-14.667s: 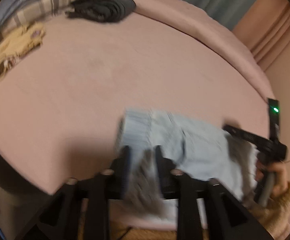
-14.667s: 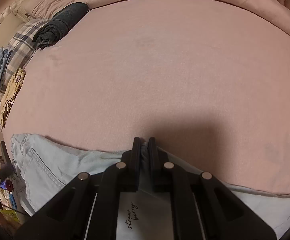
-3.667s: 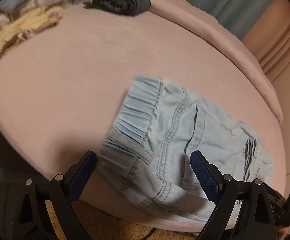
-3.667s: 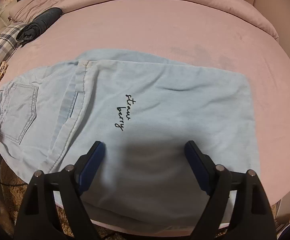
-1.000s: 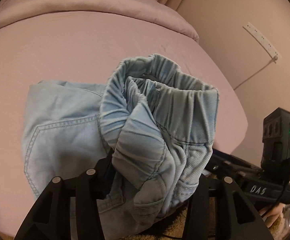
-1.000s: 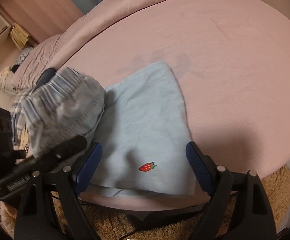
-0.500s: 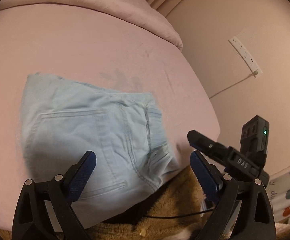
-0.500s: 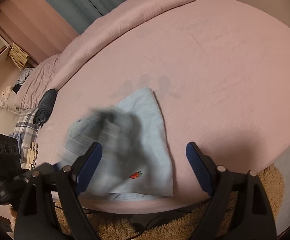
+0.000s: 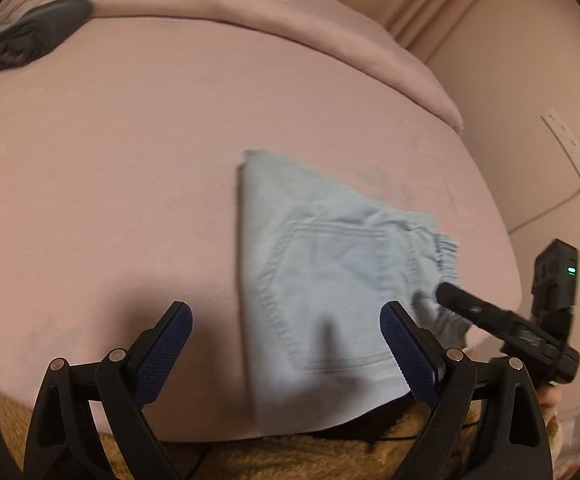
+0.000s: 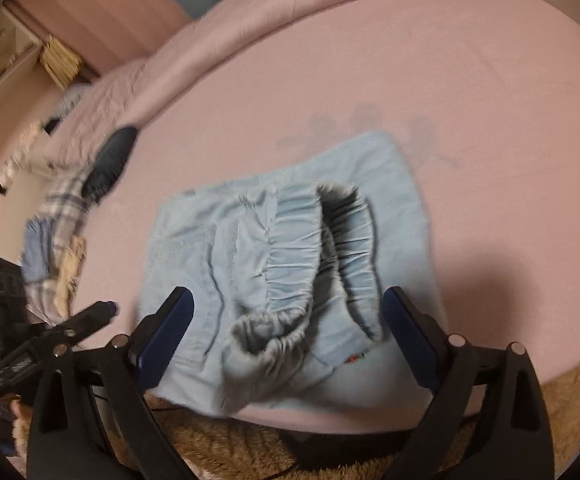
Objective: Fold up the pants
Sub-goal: 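Lay the cuffs down with the left gripper and open it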
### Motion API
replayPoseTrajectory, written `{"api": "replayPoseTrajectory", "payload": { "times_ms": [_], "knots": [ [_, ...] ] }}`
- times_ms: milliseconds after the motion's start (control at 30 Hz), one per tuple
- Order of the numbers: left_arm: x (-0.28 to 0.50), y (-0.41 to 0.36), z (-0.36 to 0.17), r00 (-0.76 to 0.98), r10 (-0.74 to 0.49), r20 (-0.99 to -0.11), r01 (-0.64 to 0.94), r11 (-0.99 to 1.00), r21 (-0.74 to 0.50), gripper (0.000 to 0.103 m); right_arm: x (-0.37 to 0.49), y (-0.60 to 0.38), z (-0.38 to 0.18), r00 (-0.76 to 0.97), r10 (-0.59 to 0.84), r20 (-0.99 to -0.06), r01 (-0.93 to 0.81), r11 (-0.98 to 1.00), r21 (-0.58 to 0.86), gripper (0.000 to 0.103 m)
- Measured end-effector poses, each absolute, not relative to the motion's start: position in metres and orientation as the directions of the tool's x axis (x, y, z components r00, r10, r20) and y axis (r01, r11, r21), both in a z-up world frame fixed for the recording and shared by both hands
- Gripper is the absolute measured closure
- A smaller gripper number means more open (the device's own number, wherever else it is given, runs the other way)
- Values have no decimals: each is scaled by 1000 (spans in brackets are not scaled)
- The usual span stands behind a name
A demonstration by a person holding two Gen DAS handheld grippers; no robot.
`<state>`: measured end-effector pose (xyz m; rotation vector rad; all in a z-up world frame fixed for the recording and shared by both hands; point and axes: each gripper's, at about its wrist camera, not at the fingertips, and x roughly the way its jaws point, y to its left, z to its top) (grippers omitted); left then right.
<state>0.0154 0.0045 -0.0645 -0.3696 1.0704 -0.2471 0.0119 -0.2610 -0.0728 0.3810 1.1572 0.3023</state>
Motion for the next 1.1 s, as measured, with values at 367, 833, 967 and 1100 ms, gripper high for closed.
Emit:
{"api": "replayPoseTrajectory", "payload": {
  "times_ms": [367,833,967,1100],
  "knots": [
    [2,34,-78,470,-361,-806,-80,892,-446,9,14,-247,-39,441,408,-800,-118,909,399,71],
    [-6,28,-104,438,-339,-833,-131,892,-432,13,20,-255,-79,429,130,-894,-63,992,114,60],
    [-13,36,-105,457,-308,-834,-145,900,-411,32,26,-252,-78,409,151,-900,-36,988,150,55],
    [-19,37,-111,463,-282,-840,-138,914,-382,69,25,-250,-71,401,124,-908,-14,991,130,48]
  ]
}}
